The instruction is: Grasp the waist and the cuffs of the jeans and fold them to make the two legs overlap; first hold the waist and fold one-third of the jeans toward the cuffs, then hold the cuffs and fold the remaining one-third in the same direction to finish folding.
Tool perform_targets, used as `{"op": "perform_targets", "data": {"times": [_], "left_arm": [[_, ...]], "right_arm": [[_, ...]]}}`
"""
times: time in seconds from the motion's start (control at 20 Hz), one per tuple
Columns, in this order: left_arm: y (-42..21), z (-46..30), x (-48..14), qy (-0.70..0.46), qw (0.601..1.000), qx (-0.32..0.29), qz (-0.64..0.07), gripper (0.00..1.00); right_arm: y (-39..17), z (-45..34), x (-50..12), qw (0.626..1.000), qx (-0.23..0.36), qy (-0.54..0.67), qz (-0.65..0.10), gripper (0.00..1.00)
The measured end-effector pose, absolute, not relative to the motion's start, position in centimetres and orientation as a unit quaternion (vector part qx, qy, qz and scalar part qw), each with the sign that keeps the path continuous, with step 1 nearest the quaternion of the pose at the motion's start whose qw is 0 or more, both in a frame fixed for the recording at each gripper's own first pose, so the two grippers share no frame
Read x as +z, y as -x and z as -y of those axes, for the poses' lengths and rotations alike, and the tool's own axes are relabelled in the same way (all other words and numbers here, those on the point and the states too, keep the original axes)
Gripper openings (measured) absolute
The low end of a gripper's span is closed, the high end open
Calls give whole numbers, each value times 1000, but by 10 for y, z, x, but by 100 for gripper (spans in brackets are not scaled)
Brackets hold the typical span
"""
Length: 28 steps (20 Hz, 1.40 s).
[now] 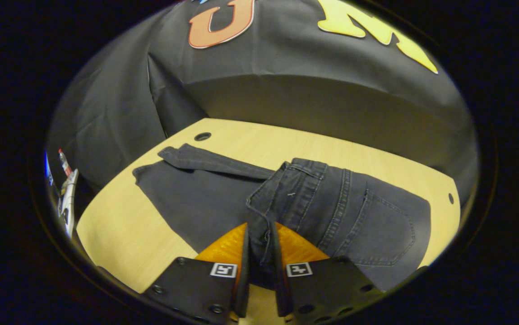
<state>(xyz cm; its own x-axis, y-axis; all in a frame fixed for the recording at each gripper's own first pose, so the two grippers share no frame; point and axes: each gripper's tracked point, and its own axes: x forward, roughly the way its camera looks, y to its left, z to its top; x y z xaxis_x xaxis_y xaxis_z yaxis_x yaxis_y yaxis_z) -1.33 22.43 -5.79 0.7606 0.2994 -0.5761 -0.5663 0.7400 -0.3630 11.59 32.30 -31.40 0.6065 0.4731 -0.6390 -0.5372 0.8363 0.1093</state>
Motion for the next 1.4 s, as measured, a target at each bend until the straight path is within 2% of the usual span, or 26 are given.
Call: {"op": "perform_targets", "data": {"times": [0.05, 0.2, 0.25, 0.3, 0.4, 0.45, 0.5, 0.55, 0.6, 0.65, 0.7, 0.75, 0.8, 0.85, 0.9, 0.95, 1.0, 1.05, 1.15, 1.2, 1.4], "left_arm": [[12, -224, -62, 279, 897, 235, -251, 100], [5, -228, -72, 299, 892, 224, -254, 99], [3, -230, -75, 306, 891, 220, -253, 99], [-2, -231, -77, 315, 890, 214, -251, 100], [-19, -235, -84, 342, 885, 202, -241, 99], [-29, -237, -91, 363, 880, 193, -237, 99], [-40, -236, -101, 386, 872, 184, -237, 99], [-51, -237, -113, 417, 861, 174, -236, 99], [-64, -236, -120, 458, 843, 160, -230, 99], [-80, -236, -128, 502, 822, 149, -223, 99], [-93, -236, -141, 538, 800, 145, -222, 99], [-104, -234, -160, 562, 781, 144, -231, 99], [-114, -231, -177, 574, 769, 147, -241, 99], [-122, -229, -192, 589, 756, 145, -246, 99], [-129, -229, -197, 603, 746, 143, -245, 99], [-136, -230, -201, 614, 738, 143, -240, 99], [-142, -231, -204, 619, 734, 145, -239, 99], [-149, -230, -207, 625, 731, 142, -234, 99], [-161, -236, -205, 640, 722, 141, -222, 100], [-168, -238, -206, 646, 719, 140, -216, 98], [-193, -249, -203, 694, 682, 141, -182, 98]], "right_arm": [[-111, -326, -313, 892, 289, 38, -345, 29], [-89, -327, -285, 890, 298, 3, -346, 92], [-82, -321, -267, 892, 299, -10, -338, 100], [-76, -314, -246, 895, 302, -21, -327, 96], [-61, -294, -199, 900, 319, -23, -296, 96], [-53, -280, -178, 903, 327, -17, -280, 100], [-49, -264, -159, 907, 330, -6, -262, 95], [-46, -245, -142, 912, 327, 10, -247, 99], [-45, -225, -126, 917, 320, 18, -237, 95], [-41, -204, -110, 923, 308, 19, -231, 99], [-40, -183, -97, 929, 292, 14, -228, 95], [-42, -164, -88, 935, 273, 10, -225, 99], [-44, -145, -80, 942, 252, 9, -221, 99], [-47, -126, -76, 949, 229, 12, -216, 95], [-51, -109, -69, 956, 206, 10, -209, 99], [-52, -97, -65, 961, 186, 3, -206, 95], [-50, -88, -62, 964, 168, -8, -206, 95], [-49, -80, -61, 966, 154, -19, -208, 99], [-47, -68, -60, 969, 134, -28, -208, 99], [-45, -64, -60, 969, 129, -27, -209, 95], [-40, -56, -60, 969, 114, -30, -217, 99]]}}
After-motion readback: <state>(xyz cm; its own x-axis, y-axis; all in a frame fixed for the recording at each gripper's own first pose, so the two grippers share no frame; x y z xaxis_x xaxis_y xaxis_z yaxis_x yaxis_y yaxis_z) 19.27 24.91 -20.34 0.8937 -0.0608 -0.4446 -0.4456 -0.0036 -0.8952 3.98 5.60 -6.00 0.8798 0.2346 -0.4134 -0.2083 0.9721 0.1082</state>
